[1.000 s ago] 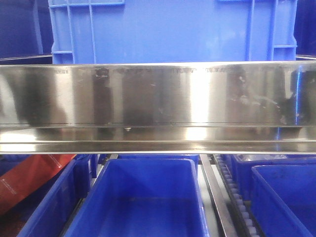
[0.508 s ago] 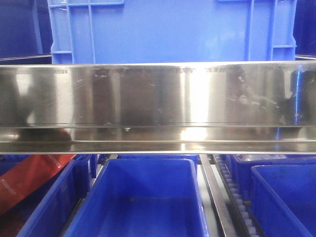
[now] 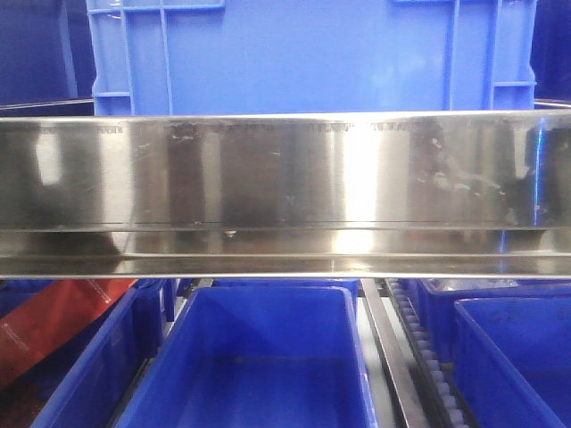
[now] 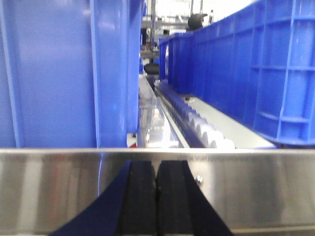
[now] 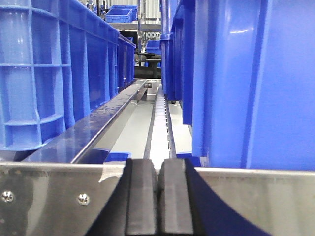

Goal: Place cylindrical capacitor in blue bin on shelf

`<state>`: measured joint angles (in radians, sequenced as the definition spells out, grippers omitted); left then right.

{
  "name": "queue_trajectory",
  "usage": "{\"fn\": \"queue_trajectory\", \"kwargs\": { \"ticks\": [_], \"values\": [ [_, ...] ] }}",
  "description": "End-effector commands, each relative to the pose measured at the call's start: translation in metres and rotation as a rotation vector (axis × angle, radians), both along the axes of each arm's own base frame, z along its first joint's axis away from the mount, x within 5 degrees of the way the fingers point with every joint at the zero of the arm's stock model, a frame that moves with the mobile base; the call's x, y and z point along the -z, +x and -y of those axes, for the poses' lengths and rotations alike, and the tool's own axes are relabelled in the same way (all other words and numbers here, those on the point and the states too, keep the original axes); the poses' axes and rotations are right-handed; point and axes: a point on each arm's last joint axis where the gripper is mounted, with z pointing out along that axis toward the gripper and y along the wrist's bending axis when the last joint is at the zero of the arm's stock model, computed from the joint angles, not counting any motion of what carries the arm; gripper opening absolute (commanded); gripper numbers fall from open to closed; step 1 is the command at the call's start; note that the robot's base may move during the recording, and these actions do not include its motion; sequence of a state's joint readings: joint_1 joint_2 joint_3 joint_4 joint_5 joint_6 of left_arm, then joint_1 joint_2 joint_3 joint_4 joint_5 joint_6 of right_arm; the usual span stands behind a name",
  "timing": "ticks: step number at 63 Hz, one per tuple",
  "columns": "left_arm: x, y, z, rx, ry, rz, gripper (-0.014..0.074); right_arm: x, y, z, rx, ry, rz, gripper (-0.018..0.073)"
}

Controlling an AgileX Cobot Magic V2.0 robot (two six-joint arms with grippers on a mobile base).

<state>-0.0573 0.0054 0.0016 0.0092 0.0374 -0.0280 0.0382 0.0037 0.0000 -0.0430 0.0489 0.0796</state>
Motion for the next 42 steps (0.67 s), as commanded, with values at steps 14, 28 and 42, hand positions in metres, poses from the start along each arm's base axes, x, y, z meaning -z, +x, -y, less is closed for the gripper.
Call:
{"fn": "queue_trajectory", "kwargs": {
  "ticks": [14, 28, 42],
  "values": [
    [-0.0037, -0.0007, 0.0003, 0.006, -0.009, 0.038, -0.0111, -0.0014, -0.0004, 0.0003, 0.006, -0.01, 0.017, -0.0168],
    [-0.0037, -0.0007, 0.0003, 0.006, -0.009, 0.038, -0.0111, -0.0014, -0.0004, 0.0003, 0.006, -0.01, 0.017, -0.0168],
    [-0.0037, -0.0007, 0.0003, 0.006, -0.009, 0.038, -0.0111, -0.0014, -0.0004, 0.0003, 0.006, -0.01, 0.017, -0.0168]
  ]
}}
